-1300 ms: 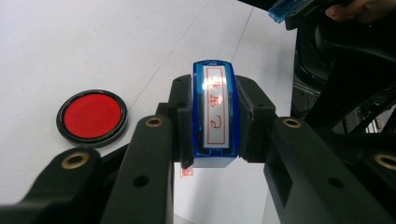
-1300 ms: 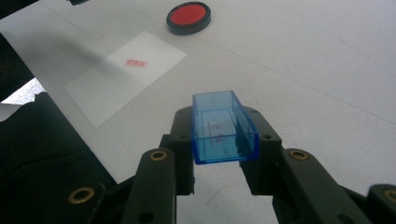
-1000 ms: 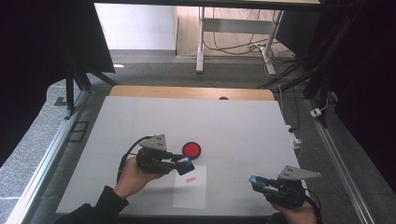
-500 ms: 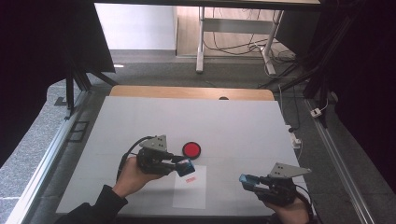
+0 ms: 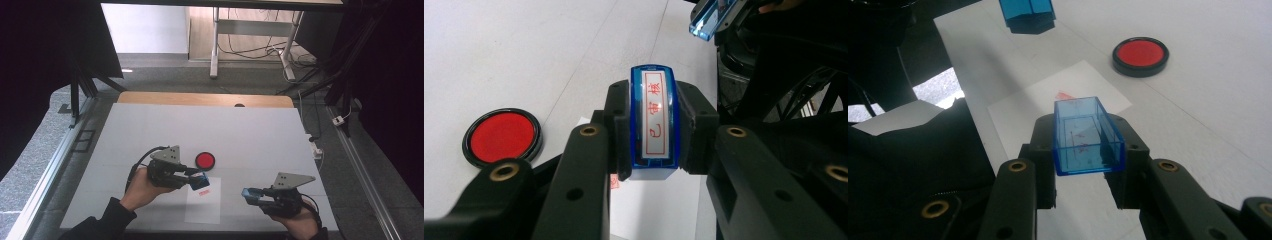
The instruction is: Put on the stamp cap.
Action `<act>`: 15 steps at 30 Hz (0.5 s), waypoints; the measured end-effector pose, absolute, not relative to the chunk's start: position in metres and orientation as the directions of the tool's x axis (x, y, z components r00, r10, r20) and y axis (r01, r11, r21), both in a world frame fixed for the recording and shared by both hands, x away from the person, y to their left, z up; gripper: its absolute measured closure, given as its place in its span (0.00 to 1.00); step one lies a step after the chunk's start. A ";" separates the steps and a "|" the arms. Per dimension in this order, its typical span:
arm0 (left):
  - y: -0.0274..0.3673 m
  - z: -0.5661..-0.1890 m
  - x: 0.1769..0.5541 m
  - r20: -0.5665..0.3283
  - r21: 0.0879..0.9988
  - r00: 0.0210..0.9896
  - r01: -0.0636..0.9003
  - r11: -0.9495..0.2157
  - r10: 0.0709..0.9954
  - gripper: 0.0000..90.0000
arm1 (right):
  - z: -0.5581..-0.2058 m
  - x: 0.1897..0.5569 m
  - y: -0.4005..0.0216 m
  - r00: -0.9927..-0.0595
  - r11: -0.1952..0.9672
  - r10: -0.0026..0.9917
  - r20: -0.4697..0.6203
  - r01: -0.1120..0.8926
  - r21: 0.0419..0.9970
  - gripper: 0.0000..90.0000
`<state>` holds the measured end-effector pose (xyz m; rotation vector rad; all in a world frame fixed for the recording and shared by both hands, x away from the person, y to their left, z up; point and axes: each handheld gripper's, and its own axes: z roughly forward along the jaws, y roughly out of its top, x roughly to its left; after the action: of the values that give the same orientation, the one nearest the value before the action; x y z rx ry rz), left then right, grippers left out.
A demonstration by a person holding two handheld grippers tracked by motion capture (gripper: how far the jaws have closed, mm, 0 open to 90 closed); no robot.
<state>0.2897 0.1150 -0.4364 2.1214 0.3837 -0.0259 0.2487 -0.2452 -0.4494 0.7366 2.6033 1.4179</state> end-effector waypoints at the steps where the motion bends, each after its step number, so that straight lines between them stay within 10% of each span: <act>1: 0.115 -0.436 0.290 -0.168 0.819 0.951 0.282 -0.501 0.260 0.78 | -0.449 0.249 -0.243 -0.884 0.460 0.444 0.147 0.366 0.809 0.76; 15: 0.120 -0.430 0.290 -0.153 0.843 0.962 0.248 -0.477 0.228 0.78 | -0.452 0.267 -0.211 -0.922 0.435 0.321 0.215 0.345 0.832 0.76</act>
<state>0.2895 0.1202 -0.4295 2.0851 0.3358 -0.0240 0.2668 -0.2105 -0.4521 0.6221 2.6813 1.5640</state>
